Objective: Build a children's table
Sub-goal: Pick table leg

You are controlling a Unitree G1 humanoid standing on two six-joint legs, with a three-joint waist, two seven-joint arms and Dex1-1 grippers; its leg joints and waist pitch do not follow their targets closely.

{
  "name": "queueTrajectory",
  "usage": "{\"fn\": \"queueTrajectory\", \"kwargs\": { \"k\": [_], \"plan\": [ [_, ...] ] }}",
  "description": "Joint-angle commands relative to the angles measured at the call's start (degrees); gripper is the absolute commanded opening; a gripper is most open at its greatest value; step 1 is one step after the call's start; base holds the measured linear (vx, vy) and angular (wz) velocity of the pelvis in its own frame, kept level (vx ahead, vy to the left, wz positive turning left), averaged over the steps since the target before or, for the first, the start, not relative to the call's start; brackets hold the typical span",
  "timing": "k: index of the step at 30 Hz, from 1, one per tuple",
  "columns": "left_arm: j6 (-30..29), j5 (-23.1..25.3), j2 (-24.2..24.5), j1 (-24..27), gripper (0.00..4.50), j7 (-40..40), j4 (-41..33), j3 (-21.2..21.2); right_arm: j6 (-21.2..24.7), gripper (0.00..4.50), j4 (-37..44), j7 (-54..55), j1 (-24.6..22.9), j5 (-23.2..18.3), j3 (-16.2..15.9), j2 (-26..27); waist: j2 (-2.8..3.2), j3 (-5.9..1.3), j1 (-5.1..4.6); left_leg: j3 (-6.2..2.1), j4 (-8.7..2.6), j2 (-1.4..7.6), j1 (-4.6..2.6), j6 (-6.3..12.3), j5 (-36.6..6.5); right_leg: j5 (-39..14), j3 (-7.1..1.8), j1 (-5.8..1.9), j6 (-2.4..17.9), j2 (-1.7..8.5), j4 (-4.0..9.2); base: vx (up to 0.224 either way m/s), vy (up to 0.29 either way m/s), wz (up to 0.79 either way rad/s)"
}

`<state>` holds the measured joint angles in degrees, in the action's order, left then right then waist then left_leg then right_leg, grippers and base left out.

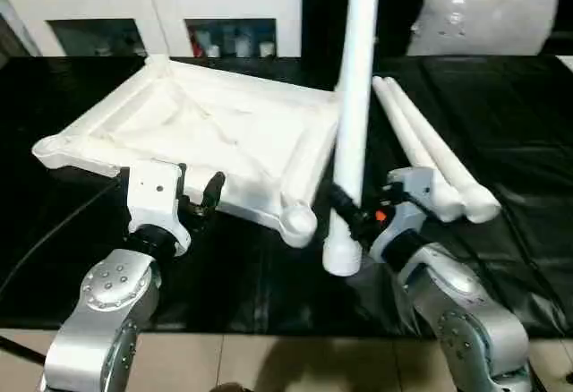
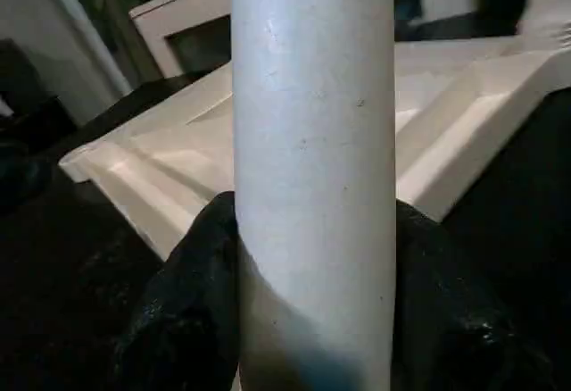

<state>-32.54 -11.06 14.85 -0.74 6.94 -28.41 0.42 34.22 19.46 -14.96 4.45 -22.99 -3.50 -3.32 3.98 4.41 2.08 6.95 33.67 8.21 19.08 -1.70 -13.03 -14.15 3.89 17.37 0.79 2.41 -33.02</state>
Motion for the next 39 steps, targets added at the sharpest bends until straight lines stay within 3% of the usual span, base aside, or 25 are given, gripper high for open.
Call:
{"fn": "queueTrajectory", "kwargs": {
  "k": [1,2,4,5,6,7,8,9,10,11,12,13,14,15,17,18,19,20,22,28,29,32,36,38,39],
  "plan": [
    [-0.73,0.39,0.31,-0.65,3.39,0.21,-0.21,0.55,0.3,1.84,0.1,-0.04,0.98,-1.43,0.15,0.49,-1.17,-3.52,0.76,-1.16,-3.1,0.74,3.85,11.21,-1.1,-3.69,-1.49,-5.57,11.76,4.83,4.02,0.094,0.007,0.12],
    [-0.84,0.52,0.08,-0.58,3.39,0.09,-0.5,0.58,0.47,1.84,-0.03,0.22,1.22,-1.22,0.32,0.58,-0.6,-4.23,1.64,-1.46,-0.9,-0.31,5.64,16.26,2.73,-5.61,-0.55,-7.48,8.21,7.71,5.26,0.094,0.007,0.12],
    [-1.06,0.47,-0.19,-0.35,3.39,-0.18,-0.91,0.64,0.42,1.84,-0.15,0.18,1.3,-1.0,0.37,0.62,0.51,-4.76,1.14,-2.73,0.08,-0.27,5.93,19.4,8.9,-4.63,2.05,-7.73,4.36,7.29,5.15,0.111,0.012,0.56],
    [-1.45,0.6,-0.26,-0.1,3.39,-0.42,-1.29,0.33,0.23,1.84,-0.27,0.29,1.31,-0.89,0.5,0.78,1.44,-4.41,-0.37,-5.41,-1.23,0.0,1.89,22.45,13.08,-2.95,4.69,-5.5,2.63,2.73,3.04,0.116,0.011,0.69],
    [-1.58,0.75,-0.27,0.13,3.39,-0.48,-1.39,0.1,0.08,1.84,-0.29,0.31,1.27,-1.1,0.68,0.94,2.32,-4.91,-1.48,-8.85,-1.48,0.62,-3.23,26.16,16.06,-4.61,5.51,-2.06,1.43,-0.22,0.09,0.153,0.0,0.63],
    [-1.59,0.77,-0.26,0.17,3.39,-0.48,-1.4,0.07,0.06,1.84,-0.29,0.32,1.26,-1.16,0.71,0.98,3.42,-4.85,-3.63,-11.1,-0.91,5.53,-9.37,27.89,18.18,-10.28,3.46,5.19,0.56,-0.33,-3.67,0.156,-0.024,0.37],
    [-1.85,0.94,0.08,0.36,3.39,-0.28,-1.35,-0.15,-0.09,1.84,-0.3,0.36,1.33,-1.14,0.68,1.01,1.83,-4.67,-2.07,-12.8,0.03,8.92,-8.41,28.59,33.83,-8.34,0.35,7.05,-1.98,1.69,-7.08,0.156,-0.024,0.37],
    [-1.96,1.08,0.34,0.42,3.39,-0.14,-1.25,-0.3,-0.2,1.84,-0.31,0.38,1.37,-0.88,0.56,0.86,1.25,-4.85,-1.81,-11.54,0.8,8.68,-6.58,26.55,48.67,0.63,-2.41,8.71,-4.63,3.54,-7.53,0.0,0.0,0.0],
    [-2.27,0.94,0.39,0.4,3.39,0.04,-1.07,-0.28,-0.36,1.84,-0.28,0.54,1.33,-0.53,0.51,0.67,0.22,-4.54,-0.78,-7.69,1.49,4.7,-2.99,20.94,49.4,11.32,-4.15,7.03,-4.37,4.26,-3.86,-0.14,-0.002,0.12],
    [-2.44,0.79,0.34,0.38,3.39,0.14,-0.96,-0.2,-0.45,1.84,-0.26,0.66,1.28,-0.35,0.51,0.58,-3.82,-4.78,-0.13,-4.37,4.47,-2.74,1.05,13.93,31.26,24.01,-7.49,3.2,-3.85,5.29,-0.77,-0.14,-0.002,0.12],
    [-2.43,0.77,0.73,0.14,3.39,0.76,-0.62,-0.28,-0.43,1.84,-0.06,1.02,1.1,-0.28,0.8,0.68,-3.24,-4.17,0.95,-4.08,2.88,-1.68,4.37,8.76,15.12,37.57,-8.51,0.39,-3.22,9.15,-1.29,-0.127,-0.026,0.1],
    [-2.43,0.77,0.73,0.14,3.39,0.76,-0.62,-0.28,-0.43,1.84,-0.06,1.02,1.1,-0.28,0.8,0.68,-3.24,-4.17,0.95,-4.08,2.88,-1.68,4.37,8.76,15.12,37.57,-8.51,0.39,-3.22,9.15,-1.29,-0.04,-0.072,0.06],
    [-2.55,0.89,1.06,-0.21,3.39,1.02,-0.04,-0.09,-0.39,1.84,0.41,1.26,0.76,-0.13,1.27,0.67,-1.26,-4.27,1.01,-3.84,1.0,-0.6,2.77,1.13,5.36,33.25,-5.78,0.76,-2.34,6.74,-1.38,-0.04,-0.072,0.06],
    [-2.58,0.84,1.05,-0.25,3.39,1.04,0.02,-0.03,-0.37,1.84,0.47,1.3,0.72,-0.13,1.33,0.68,-1.15,-3.94,0.72,-4.05,0.19,-0.03,2.51,-0.33,2.69,27.06,-5.14,0.79,-1.23,5.94,-1.01,-0.081,-0.055,-0.01],
    [-2.67,0.58,1.06,-0.54,3.39,1.26,0.45,0.3,-0.37,1.84,0.75,1.61,0.56,0.09,1.53,0.67,0.82,-2.64,-0.5,-4.96,-2.3,2.24,1.57,-4.66,-13.09,-2.51,-4.38,1.35,5.76,4.98,0.47,-0.105,-0.013,-0.05],
    [-2.66,0.48,1.12,-0.78,3.39,1.54,0.77,0.4,-0.39,1.84,0.99,1.88,0.48,0.24,1.52,0.54,0.79,-1.94,-1.02,-4.65,-2.82,2.65,0.91,-4.59,-21.8,-14.24,-4.46,2.08,7.45,5.12,1.63,-0.116,0.002,0.03],
    [-2.64,0.4,1.15,-0.93,3.39,1.73,0.96,0.39,-0.4,1.84,1.17,2.03,0.43,0.24,1.5,0.42,0.79,-1.94,-1.02,-4.65,-2.82,2.65,0.91,-4.59,-21.8,-14.24,-4.46,2.08,7.45,5.12,1.63,-0.095,0.006,0.07],
    [-2.59,0.35,1.12,-1.12,3.39,1.92,1.21,0.34,-0.45,1.84,1.32,2.17,0.39,0.23,1.47,0.25,0.39,-1.2,-1.54,-4.24,-3.06,2.39,0.76,-4.11,-27.39,-27.29,-4.54,2.48,6.12,5.6,3.13,-0.095,0.006,0.07],
    [-2.65,0.41,1.11,-1.58,3.39,2.24,1.87,-0.03,-0.28,1.84,1.69,2.59,0.3,0.48,1.39,-0.32,0.79,-1.36,-1.87,-4.24,-2.79,2.03,0.34,-3.74,-27.98,-34.98,-4.38,2.93,3.33,5.95,4.31,-0.09,0.007,0.03],
    [-2.31,0.04,0.83,-2.52,3.39,2.96,3.02,-0.64,0.35,1.84,2.57,3.14,0.25,1.16,1.98,-0.33,1.56,-1.77,-2.47,-4.18,-3.11,2.07,1.83,-2.36,-21.21,-28.68,-4.22,2.39,4.56,5.85,4.02,-0.055,0.003,0.03],
    [-2.26,0.23,0.69,-2.69,3.39,3.02,3.23,-0.71,1.0,1.84,2.89,3.54,0.19,1.36,1.88,-0.58,1.03,-2.46,-2.94,-1.93,-1.59,1.87,-0.56,-4.39,-18.75,-27.87,-5.58,3.86,2.46,4.29,5.44,0.0,0.0,0.0],
    [-1.97,0.53,0.13,-2.91,3.39,2.89,3.58,-0.94,2.49,1.84,3.61,4.7,0.12,0.17,2.5,-0.37,0.87,-2.81,-2.66,1.41,-1.09,1.47,-1.81,-7.13,-17.71,-24.57,-6.18,6.57,-2.01,-0.45,5.33,-0.023,0.014,-0.35],
    [-1.62,0.49,-0.61,-3.02,3.39,2.66,3.68,-1.21,2.5,1.84,4.08,4.68,0.28,0.62,2.43,-1.11,0.3,-4.1,-2.26,2.58,-0.59,0.93,-0.21,-7.63,-12.3,-16.38,-8.21,5.94,-3.89,-2.24,4.21,0.028,0.038,-0.62],
    [-0.99,-0.39,-1.88,-3.2,3.39,2.3,3.59,-0.86,2.74,1.84,4.62,4.59,0.74,1.17,2.45,-1.83,-0.17,-4.39,-2.73,3.98,1.51,0.15,-1.47,-5.77,-15.79,-22.95,-9.33,8.4,-6.06,-4.32,5.82,-0.001,0.008,-0.39],
    [-0.6,-0.49,-2.29,-3.19,3.39,2.21,3.62,-0.85,3.02,1.84,4.91,4.54,0.9,1.21,2.59,-2.08,-1.36,-4.22,-2.0,1.41,-1.18,0.85,2.59,-2.53,-11.93,-16.56,-8.32,4.09,-3.16,-0.5,2.83,0.053,0.015,-0.33]
  ]
}}
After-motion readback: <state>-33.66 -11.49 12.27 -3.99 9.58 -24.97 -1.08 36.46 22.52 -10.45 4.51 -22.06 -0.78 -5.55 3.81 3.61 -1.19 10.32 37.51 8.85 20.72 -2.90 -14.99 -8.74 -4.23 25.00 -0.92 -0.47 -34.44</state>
